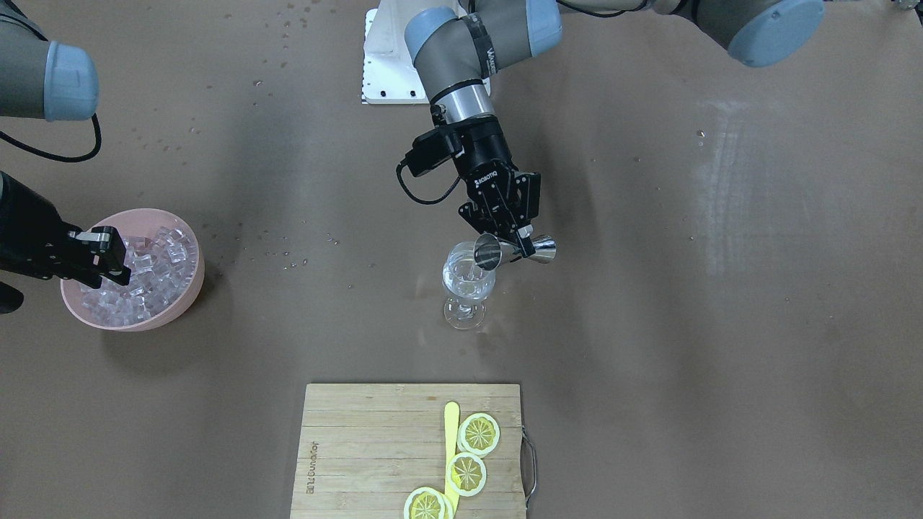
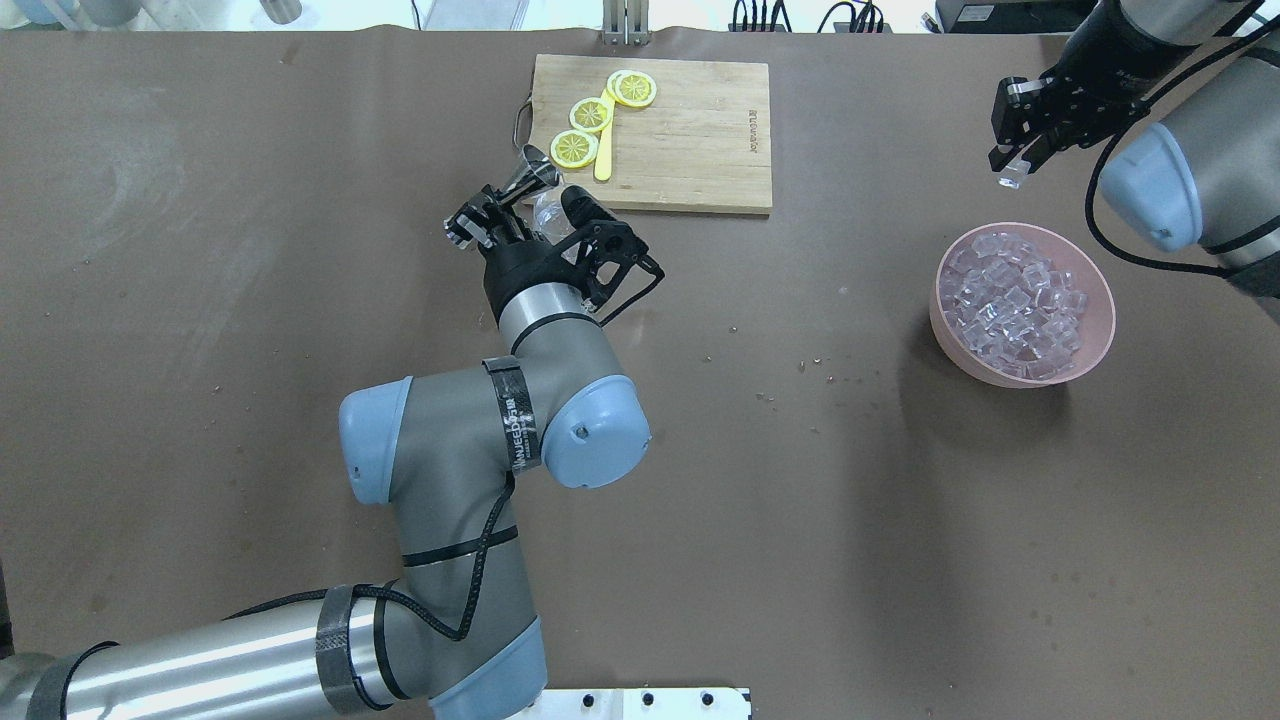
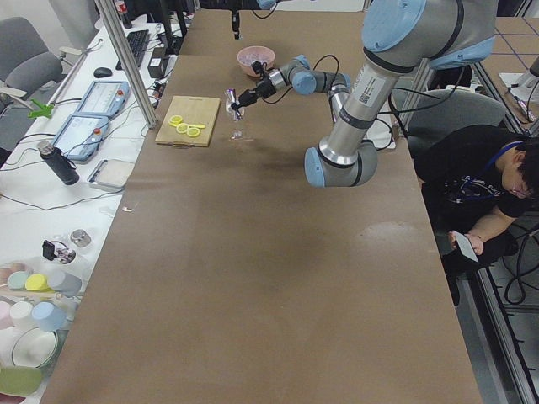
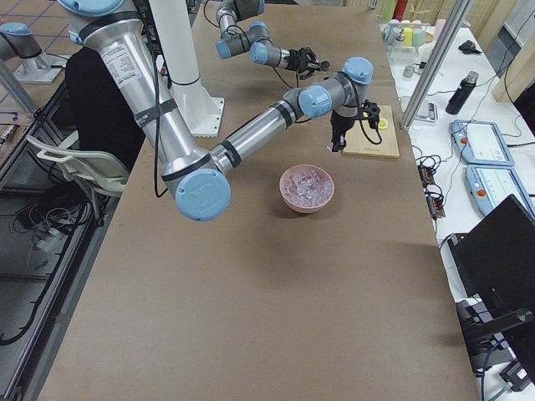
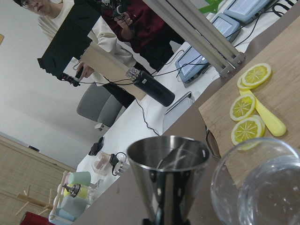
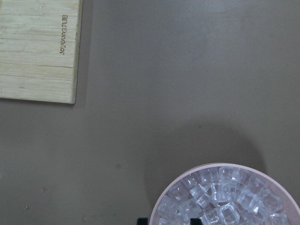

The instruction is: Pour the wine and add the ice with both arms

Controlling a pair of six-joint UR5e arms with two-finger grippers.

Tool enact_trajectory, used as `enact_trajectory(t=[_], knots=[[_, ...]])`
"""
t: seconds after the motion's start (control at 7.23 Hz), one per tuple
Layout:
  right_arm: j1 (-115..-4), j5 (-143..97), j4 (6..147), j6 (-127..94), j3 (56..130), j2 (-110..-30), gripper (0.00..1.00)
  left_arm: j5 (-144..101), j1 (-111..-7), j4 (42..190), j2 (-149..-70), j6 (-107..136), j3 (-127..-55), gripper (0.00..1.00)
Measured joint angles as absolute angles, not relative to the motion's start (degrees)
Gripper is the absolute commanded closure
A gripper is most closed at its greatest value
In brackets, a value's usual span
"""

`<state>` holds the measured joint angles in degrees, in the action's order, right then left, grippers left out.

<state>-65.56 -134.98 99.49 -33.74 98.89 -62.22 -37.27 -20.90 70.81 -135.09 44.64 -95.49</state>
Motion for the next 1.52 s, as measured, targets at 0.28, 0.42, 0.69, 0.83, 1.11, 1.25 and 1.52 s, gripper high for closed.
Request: enact_trajectory(t=[0.28,0.42,0.69,0.83,1.11,1.25,1.52], knots=[[-65.57,-135.00,99.49,-33.75,98.88,-62.21,1.00,-37.27,-21.41,70.36,-135.14,43.23,-95.45,1.00],[-65.57,-135.02,99.49,-33.75,98.88,-62.20,1.00,-37.27,-21.51,70.21,-135.09,42.74,-95.46,1.00],[-65.57,-135.10,99.49,-33.75,98.88,-62.20,1.00,-37.27,-21.56,69.94,-134.84,42.19,-95.58,1.00],[-65.60,-135.14,99.49,-33.75,98.89,-62.17,1.00,-37.27,-21.58,69.84,-134.67,42.13,-95.65,1.00],[-65.64,-135.23,99.49,-33.75,98.95,-62.14,1.00,-37.27,-21.46,68.57,-134.60,42.16,-95.79,1.00],[-65.72,-135.25,99.49,-33.75,98.98,-62.14,1.00,-37.26,-21.38,67.91,-134.71,42.18,-95.89,1.00],[-65.80,-135.32,99.49,-33.75,99.04,-62.14,1.00,-37.30,-21.10,67.61,-135.07,42.37,-96.55,1.00]])
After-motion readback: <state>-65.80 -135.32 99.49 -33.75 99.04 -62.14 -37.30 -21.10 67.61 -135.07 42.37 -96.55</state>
